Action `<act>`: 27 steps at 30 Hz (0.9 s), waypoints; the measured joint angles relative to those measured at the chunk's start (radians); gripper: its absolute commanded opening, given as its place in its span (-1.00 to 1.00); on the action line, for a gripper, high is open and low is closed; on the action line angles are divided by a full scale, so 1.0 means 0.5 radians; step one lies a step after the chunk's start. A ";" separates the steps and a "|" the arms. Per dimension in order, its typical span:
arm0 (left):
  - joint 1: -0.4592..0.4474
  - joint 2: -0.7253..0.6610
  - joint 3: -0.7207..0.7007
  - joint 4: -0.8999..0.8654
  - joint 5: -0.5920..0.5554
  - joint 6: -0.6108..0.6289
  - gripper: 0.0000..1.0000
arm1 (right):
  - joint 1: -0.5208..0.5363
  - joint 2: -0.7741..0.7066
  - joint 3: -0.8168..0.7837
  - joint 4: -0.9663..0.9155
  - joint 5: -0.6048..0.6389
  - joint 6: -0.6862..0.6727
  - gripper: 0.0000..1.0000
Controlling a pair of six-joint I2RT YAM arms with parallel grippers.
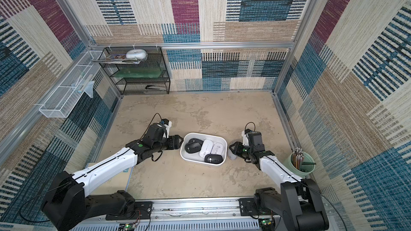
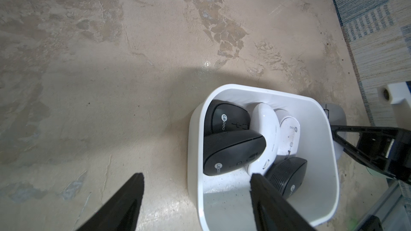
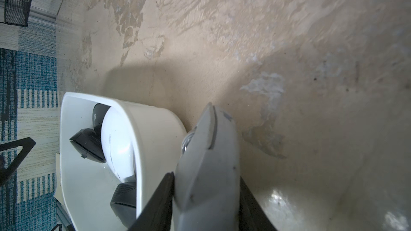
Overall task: Take out the mouse from the storage box
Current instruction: Place the mouse at the center of the board.
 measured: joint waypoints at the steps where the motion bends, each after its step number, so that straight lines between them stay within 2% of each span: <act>1: -0.002 0.000 0.001 0.000 0.008 0.006 0.58 | 0.000 0.005 -0.002 0.009 -0.005 0.004 -0.35; 7: -0.019 0.003 0.013 0.001 0.033 0.032 0.58 | -0.002 0.031 -0.002 0.040 -0.003 0.013 -0.02; 13: -0.046 0.008 0.034 0.000 0.042 0.089 0.58 | 0.001 0.012 0.005 -0.063 0.137 0.010 0.39; 18: -0.087 0.002 0.082 -0.021 0.040 0.166 0.59 | 0.001 -0.057 0.023 -0.144 0.259 0.001 0.62; 27: -0.272 0.022 0.208 -0.124 -0.017 0.403 0.62 | 0.001 -0.156 0.081 -0.262 0.401 -0.075 0.69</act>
